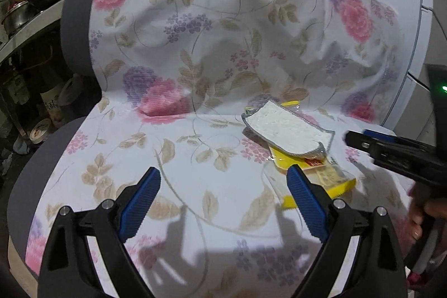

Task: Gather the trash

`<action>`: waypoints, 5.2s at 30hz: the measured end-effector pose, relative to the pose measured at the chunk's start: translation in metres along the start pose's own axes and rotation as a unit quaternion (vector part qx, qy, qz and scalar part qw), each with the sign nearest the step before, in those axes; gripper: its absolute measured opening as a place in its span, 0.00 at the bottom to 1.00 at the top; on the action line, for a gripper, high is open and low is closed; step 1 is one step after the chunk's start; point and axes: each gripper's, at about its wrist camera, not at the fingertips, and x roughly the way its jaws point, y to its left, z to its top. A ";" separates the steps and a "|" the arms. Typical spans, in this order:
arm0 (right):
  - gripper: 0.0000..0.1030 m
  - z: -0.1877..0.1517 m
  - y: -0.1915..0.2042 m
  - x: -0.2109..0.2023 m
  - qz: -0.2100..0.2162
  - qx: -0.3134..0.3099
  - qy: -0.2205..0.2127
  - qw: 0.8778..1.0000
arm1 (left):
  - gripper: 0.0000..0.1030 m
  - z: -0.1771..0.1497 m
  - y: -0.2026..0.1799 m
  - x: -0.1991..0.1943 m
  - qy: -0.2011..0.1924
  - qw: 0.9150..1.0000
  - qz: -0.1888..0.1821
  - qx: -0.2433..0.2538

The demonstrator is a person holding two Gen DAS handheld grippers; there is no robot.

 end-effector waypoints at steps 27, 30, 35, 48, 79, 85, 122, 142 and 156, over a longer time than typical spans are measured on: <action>0.03 -0.013 -0.032 -0.090 -0.084 0.023 -0.101 0.991 | 0.91 0.002 -0.031 0.018 0.036 0.999 -0.030 0.009; 0.03 -0.036 -0.058 -0.103 -0.119 0.042 -0.084 0.988 | 0.94 0.002 -0.049 0.026 0.049 0.997 -0.049 0.014; 0.09 -0.065 -0.082 -0.102 -0.130 0.057 -0.046 0.989 | 0.94 -0.003 -0.084 0.046 0.089 0.993 -0.068 0.036; 0.61 -0.073 -0.080 -0.118 -0.124 0.051 -0.078 0.988 | 0.95 -0.003 -0.113 0.092 0.133 0.989 -0.022 0.060; 0.70 -0.085 -0.087 -0.129 -0.120 0.070 -0.063 0.988 | 0.91 -0.001 -0.058 0.008 0.044 0.996 -0.075 0.026; 0.72 -0.079 -0.086 -0.127 -0.124 0.055 -0.070 0.988 | 0.94 0.018 -0.098 0.058 0.063 0.996 -0.051 0.035; 0.72 -0.077 -0.104 -0.068 -0.109 0.074 -0.001 0.991 | 0.04 0.008 -0.084 0.012 0.055 0.995 -0.076 0.043; 0.03 -0.069 -0.089 -0.123 -0.119 0.068 -0.062 0.989 | 0.05 -0.008 -0.099 -0.019 0.035 0.993 -0.092 0.059; 0.03 -0.157 -0.107 -0.280 -0.212 0.108 -0.136 0.962 | 0.05 -0.060 -0.209 -0.099 0.000 0.962 -0.227 0.150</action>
